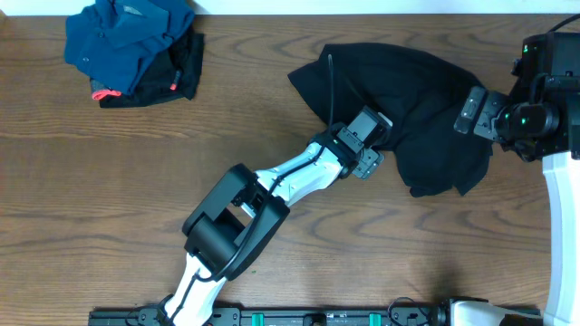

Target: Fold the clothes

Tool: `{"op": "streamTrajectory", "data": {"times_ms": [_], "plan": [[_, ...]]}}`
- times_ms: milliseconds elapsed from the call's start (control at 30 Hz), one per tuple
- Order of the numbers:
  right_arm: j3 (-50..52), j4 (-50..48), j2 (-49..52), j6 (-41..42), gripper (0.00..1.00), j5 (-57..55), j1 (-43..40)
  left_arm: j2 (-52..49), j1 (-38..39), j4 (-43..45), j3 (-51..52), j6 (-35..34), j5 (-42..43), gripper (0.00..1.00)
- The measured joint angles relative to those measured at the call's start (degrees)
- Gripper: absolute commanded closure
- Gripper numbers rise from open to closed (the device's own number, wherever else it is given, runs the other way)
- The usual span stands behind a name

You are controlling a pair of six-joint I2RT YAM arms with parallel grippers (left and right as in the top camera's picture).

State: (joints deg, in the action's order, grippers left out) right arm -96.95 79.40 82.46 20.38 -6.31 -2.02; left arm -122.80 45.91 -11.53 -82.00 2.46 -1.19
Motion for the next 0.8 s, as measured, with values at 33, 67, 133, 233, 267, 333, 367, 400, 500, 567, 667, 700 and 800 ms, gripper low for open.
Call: {"op": "streamTrajectory", "data": {"times_ms": [33, 67, 133, 233, 267, 333, 367, 400, 500, 567, 667, 700, 800], "plan": [[0.0, 0.37, 0.0, 0.0, 0.01, 0.2, 0.0, -0.33, 0.0, -0.02, 0.0, 0.07, -0.15, 0.34], [0.0, 0.81, 0.0, 0.0, 0.01, 0.44, 0.0, -0.63, 0.0, -0.04, 0.0, 0.24, -0.37, 0.4], [0.0, 1.68, 0.0, 0.0, 0.01, 1.18, 0.0, -0.92, 0.0, -0.17, 0.0, 0.24, -0.83, 0.55], [0.0, 3.06, 0.0, 0.0, 0.01, 2.86, 0.0, -0.92, 0.0, -0.13, 0.0, 0.37, -2.1, 0.79], [0.02, 3.26, 0.0, 0.0, 0.01, 3.41, 0.0, -0.92, 0.0, -0.24, 0.0, 0.46, -2.34, 0.81], [0.44, 3.32, -0.02, 0.07, 0.01, 5.2, 0.0, -0.92, 0.0, -0.33, 0.0, 0.68, -2.95, 0.86], [1.27, 3.08, -0.15, 0.42, 0.01, 6.25, 0.0, -0.92, 0.0, -0.26, 0.0, 0.59, -3.23, 0.86], [2.4, 2.91, -0.26, 0.94, 0.01, 7.04, 0.0, -0.92, 0.0, -0.22, 0.0, 0.68, -3.45, 0.86], [8.83, -0.09, -0.76, 3.93, 0.01, 9.03, 0.0, -0.92, 0.0, -0.28, 0.0, 0.79, -3.69, 0.88], [14.75, -3.96, -0.79, 6.73, 0.01, 9.77, 0.0, -0.92, 0.0, -0.28, 0.0, 0.79, -3.76, 0.89], [23.37, -10.14, -0.55, 10.82, 0.01, 10.43, 0.0, -0.92, 0.0, -0.7, 0.0, 0.79, -3.76, 0.89], [25.97, -11.98, -0.42, 12.07, 0.01, 10.58, 0.0, -0.92, 0.0, -0.9, 0.0, 0.79, -3.76, 0.89], [31.69, -16.76, -0.39, 14.32, 0.01, 10.71, -0.26, -0.92, 0.0, -1.38, 0.0, 0.79, -3.76, 0.89]]}}
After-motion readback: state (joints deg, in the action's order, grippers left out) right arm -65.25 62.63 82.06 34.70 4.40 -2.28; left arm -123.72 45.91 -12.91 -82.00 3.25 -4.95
